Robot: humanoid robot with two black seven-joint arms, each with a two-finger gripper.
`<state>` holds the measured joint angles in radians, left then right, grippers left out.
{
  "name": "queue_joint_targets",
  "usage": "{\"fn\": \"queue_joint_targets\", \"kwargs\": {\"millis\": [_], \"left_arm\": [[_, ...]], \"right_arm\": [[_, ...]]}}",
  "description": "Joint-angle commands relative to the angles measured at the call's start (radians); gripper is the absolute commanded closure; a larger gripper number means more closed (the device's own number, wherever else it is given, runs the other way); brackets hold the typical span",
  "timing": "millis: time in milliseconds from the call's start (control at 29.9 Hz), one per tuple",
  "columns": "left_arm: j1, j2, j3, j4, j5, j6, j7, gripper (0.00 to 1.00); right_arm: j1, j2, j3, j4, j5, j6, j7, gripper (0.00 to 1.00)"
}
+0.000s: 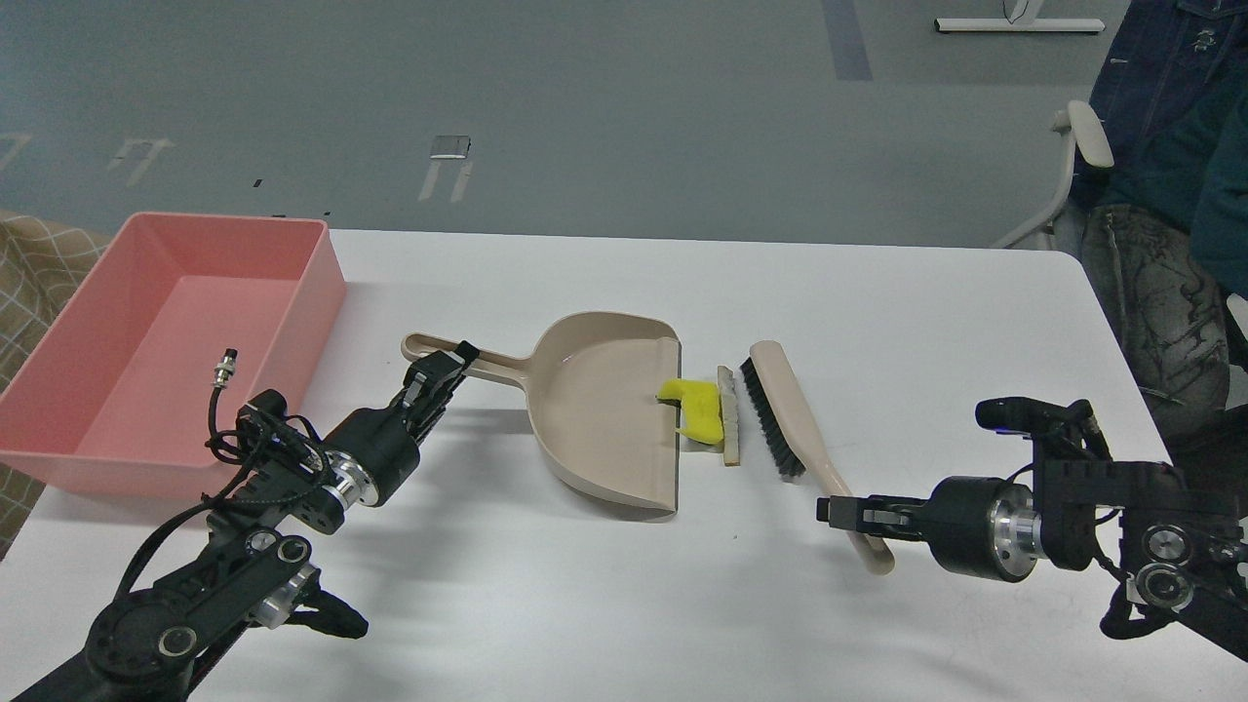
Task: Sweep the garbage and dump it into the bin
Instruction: 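Sweep the yellow sponge into the dustpan with the brush in the right gripper, then lift the dustpan with the left gripper over the pink bin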
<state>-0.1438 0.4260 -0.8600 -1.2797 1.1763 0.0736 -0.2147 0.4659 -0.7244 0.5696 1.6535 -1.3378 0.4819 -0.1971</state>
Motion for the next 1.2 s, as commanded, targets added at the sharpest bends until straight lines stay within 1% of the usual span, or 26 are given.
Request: {"fn": "queue_joint_targets", "kwargs": {"millis": [0, 167, 334, 602, 769, 936, 1036, 1103, 1170], "left_arm": [[0.0, 0.0, -0.001, -0.001, 0.0, 0.0, 0.001, 1.0], [0.0, 0.0, -0.001, -0.001, 0.0, 0.0, 0.0, 1.0], [0.0, 0.0, -0.001, -0.003, 0.0, 0.0, 0.001, 1.0], [0.0, -0.001, -0.002, -0.003, -0.001, 0.0, 0.001, 1.0], [0.001, -0.012, -0.005, -0.003, -0.01, 0.0, 0.0, 1.0], [0.006, -0.018, -0.016, -0.001, -0.099, 0.0, 0.0, 1.0], [0.006, -0.016, -0.022, -0.003, -0.151, 0.0, -0.002, 1.0], [0.003, -0.013, -0.025, -0.003, -0.182, 0.0, -0.015, 1.0], [0.001, -0.013, -0.027, -0.003, -0.199, 0.0, -0.023, 1.0]], "right_arm": [[0.022, 0.066, -0.002, -0.009, 0.0, 0.007, -0.001, 1.0], [0.062, 0.17, -0.033, -0.027, 0.0, 0.007, -0.01, 1.0], [0.085, 0.232, -0.048, -0.028, 0.0, 0.007, -0.022, 1.0], [0.134, 0.246, -0.044, -0.017, 0.014, 0.007, -0.032, 1.0], [0.149, 0.229, -0.022, -0.012, 0.015, 0.007, -0.031, 1.0], [0.149, 0.194, 0.029, -0.012, 0.019, 0.007, -0.03, 1.0], [0.145, 0.128, 0.05, -0.014, 0.038, 0.007, -0.03, 1.0], [0.137, 0.062, 0.065, -0.014, 0.058, 0.007, -0.03, 1.0], [0.131, 0.024, 0.082, -0.012, 0.061, 0.007, -0.028, 1.0]]}}
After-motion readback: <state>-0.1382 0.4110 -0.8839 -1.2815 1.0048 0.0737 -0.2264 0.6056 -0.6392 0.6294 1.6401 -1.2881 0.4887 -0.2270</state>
